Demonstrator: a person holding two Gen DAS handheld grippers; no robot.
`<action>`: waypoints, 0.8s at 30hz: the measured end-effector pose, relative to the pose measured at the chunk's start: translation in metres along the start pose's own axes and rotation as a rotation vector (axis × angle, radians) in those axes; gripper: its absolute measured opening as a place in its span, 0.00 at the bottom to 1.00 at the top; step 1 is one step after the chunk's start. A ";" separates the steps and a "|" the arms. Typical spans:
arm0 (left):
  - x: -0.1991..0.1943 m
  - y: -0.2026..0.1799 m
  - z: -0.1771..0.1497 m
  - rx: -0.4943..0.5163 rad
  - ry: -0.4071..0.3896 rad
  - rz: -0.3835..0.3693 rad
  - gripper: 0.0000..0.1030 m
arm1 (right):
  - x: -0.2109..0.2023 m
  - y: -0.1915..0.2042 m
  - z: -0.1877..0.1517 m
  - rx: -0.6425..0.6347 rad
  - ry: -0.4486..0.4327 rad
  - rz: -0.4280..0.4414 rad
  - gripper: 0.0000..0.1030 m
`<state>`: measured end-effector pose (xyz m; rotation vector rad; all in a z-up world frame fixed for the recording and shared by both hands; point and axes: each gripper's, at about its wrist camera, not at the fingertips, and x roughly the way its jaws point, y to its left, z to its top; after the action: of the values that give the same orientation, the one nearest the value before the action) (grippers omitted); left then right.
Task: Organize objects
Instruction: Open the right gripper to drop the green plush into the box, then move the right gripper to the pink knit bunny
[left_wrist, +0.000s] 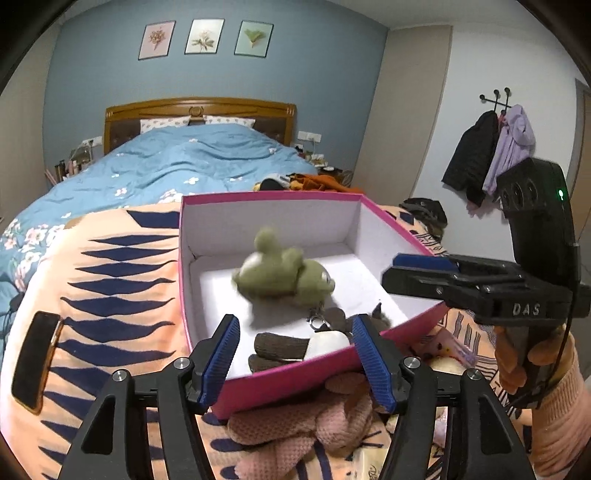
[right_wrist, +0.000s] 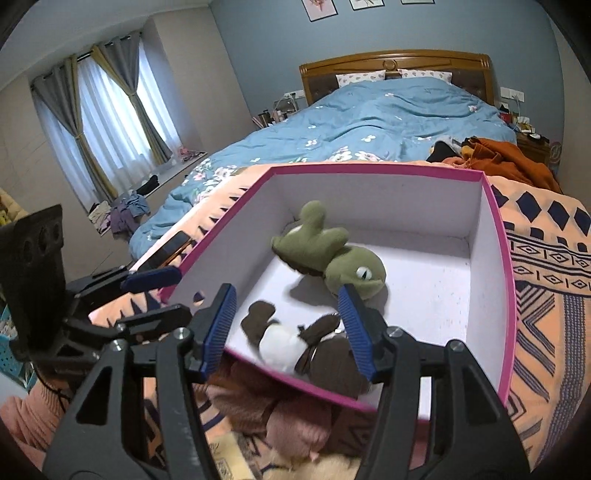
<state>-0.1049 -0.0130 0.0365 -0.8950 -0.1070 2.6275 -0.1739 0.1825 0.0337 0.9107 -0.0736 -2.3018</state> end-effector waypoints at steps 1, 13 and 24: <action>-0.003 -0.002 -0.001 0.004 -0.006 -0.004 0.65 | -0.005 0.001 -0.004 -0.002 -0.009 -0.002 0.58; -0.034 -0.014 -0.032 0.016 -0.046 -0.023 0.68 | -0.054 0.015 -0.055 0.003 -0.052 0.029 0.60; -0.016 -0.010 -0.065 -0.040 0.047 -0.045 0.68 | -0.029 0.009 -0.102 0.051 0.048 -0.043 0.61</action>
<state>-0.0509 -0.0123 -0.0042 -0.9557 -0.1658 2.5689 -0.0883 0.2110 -0.0238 1.0022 -0.0936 -2.3256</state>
